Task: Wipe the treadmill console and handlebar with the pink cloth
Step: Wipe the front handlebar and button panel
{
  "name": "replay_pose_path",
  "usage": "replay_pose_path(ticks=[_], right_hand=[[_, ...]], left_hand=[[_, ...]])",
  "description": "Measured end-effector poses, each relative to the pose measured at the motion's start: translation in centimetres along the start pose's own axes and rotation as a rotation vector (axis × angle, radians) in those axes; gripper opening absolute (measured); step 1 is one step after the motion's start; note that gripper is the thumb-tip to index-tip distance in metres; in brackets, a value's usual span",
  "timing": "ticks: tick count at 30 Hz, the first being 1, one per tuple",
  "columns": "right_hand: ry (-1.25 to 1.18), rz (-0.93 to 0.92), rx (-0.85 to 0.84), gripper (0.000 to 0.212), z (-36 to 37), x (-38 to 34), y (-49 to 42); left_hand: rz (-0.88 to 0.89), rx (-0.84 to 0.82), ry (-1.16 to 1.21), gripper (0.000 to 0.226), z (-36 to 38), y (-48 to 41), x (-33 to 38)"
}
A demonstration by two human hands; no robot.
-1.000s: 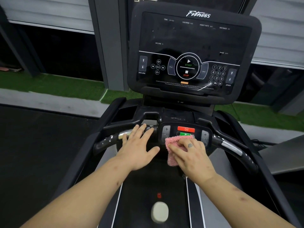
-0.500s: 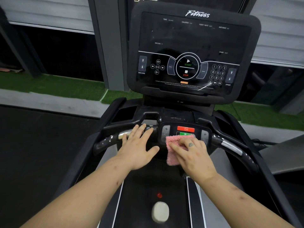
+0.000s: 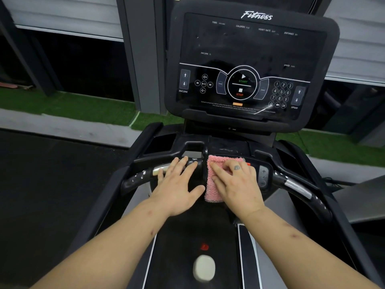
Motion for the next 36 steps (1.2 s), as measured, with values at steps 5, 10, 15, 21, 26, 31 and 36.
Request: replay_pose_path(ticks=[5,10,15,21,26,31,36], right_hand=[[-0.020,0.079,0.026,0.037,-0.2,-0.8,0.3],[0.002,0.082,0.000,0.039,0.0,-0.7,1.0],[0.043,0.087,-0.018,0.043,-0.3,-1.1,0.1],[0.047,0.116,-0.025,0.046,-0.3,-1.6,-0.4],[0.052,0.102,-0.025,0.042,-0.4,-0.8,1.1],[0.074,0.097,-0.029,0.043,-0.4,-0.3,1.6],[0.059,0.120,-0.023,0.046,-0.3,-1.2,-0.1]], left_hand=[[0.004,0.001,-0.004,0.078,0.1,-0.1,-0.1],[0.007,0.000,-0.009,0.078,0.2,-0.1,-0.2],[0.006,0.002,-0.002,0.078,0.3,-0.1,-0.3],[0.011,0.005,-0.001,0.078,0.4,-0.1,-0.3],[0.011,0.000,-0.005,0.078,0.3,-0.1,-0.2],[0.009,-0.001,-0.011,0.078,0.2,-0.1,-0.1],[0.009,-0.006,-0.011,0.078,0.2,-0.1,-0.2]])
Point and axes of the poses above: each hand's wrist, its own y-axis away from the middle knuckle, its own z-axis out of the palm, x = y × z, the point moved 3 cm from there along -y, towards the middle knuckle, and after that the axes turned 9 degrees about z, right-handed, at the moved point
